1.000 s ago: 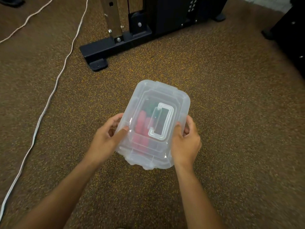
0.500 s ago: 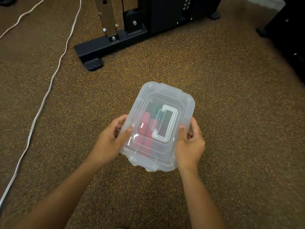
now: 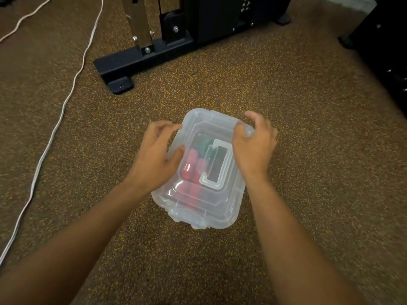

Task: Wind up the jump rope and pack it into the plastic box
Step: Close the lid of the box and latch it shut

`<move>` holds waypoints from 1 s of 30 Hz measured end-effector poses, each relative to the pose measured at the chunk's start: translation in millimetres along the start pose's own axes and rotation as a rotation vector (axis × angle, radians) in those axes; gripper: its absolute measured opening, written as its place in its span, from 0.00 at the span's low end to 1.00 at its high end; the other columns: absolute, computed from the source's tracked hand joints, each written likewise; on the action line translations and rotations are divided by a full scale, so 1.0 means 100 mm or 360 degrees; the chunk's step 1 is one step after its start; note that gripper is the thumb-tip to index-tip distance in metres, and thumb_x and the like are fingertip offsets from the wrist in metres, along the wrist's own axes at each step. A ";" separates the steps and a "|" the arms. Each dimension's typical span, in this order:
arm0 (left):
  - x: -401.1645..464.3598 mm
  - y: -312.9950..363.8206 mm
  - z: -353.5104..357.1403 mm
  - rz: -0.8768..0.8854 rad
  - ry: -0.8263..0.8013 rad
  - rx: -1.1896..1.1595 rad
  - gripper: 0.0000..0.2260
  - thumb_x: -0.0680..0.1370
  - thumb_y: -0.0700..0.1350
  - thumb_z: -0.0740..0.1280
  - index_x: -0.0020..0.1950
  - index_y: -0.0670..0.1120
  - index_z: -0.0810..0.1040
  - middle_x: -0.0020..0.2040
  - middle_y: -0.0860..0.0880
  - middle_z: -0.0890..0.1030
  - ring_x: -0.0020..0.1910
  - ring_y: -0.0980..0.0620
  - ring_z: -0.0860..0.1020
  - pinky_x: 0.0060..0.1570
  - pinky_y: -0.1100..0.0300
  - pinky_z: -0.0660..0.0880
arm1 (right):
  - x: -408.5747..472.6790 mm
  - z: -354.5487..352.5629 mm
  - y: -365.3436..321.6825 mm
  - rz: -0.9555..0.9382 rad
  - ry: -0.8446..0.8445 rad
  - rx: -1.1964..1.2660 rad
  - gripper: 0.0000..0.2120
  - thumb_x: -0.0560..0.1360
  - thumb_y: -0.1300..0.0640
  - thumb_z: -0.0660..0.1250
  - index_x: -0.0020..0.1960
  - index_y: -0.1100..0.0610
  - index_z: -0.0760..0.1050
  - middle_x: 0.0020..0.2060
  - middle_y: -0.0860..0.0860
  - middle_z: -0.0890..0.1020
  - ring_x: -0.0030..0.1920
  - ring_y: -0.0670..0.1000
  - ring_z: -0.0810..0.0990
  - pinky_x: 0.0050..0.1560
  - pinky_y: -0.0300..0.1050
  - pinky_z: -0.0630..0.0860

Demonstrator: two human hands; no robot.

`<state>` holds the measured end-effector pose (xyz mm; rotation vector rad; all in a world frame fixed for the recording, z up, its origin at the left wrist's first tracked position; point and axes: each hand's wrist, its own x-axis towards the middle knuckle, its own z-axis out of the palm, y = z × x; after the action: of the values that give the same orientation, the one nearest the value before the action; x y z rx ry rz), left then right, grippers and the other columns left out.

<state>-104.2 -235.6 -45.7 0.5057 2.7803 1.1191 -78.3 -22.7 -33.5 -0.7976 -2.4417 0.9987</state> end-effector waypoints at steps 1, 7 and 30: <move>0.08 0.03 0.02 0.0090 -0.0064 0.0086 0.24 0.81 0.48 0.68 0.77 0.50 0.69 0.74 0.47 0.65 0.74 0.48 0.65 0.75 0.43 0.67 | 0.15 0.04 -0.05 -0.0023 -0.0160 -0.0141 0.22 0.80 0.45 0.66 0.71 0.51 0.75 0.66 0.51 0.80 0.69 0.56 0.74 0.69 0.57 0.69; 0.25 -0.03 0.13 0.0176 -0.0709 0.0474 0.36 0.83 0.59 0.61 0.85 0.58 0.44 0.83 0.53 0.34 0.83 0.37 0.48 0.78 0.36 0.55 | 0.71 0.09 -0.12 0.0598 -0.1024 -0.0305 0.45 0.73 0.27 0.64 0.77 0.59 0.68 0.79 0.57 0.67 0.77 0.60 0.69 0.75 0.56 0.69; 1.07 0.53 0.13 0.0137 -0.0790 0.1197 0.43 0.76 0.66 0.69 0.83 0.61 0.48 0.73 0.41 0.62 0.69 0.35 0.66 0.64 0.38 0.73 | 0.44 0.20 0.19 0.0155 -0.0396 -0.0075 0.23 0.72 0.43 0.75 0.64 0.50 0.79 0.56 0.51 0.86 0.56 0.55 0.83 0.54 0.44 0.77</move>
<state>-188.3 -154.7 -15.7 0.8273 2.6316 -0.1097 -115.8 5.8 -54.6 -0.8606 -2.6665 1.1406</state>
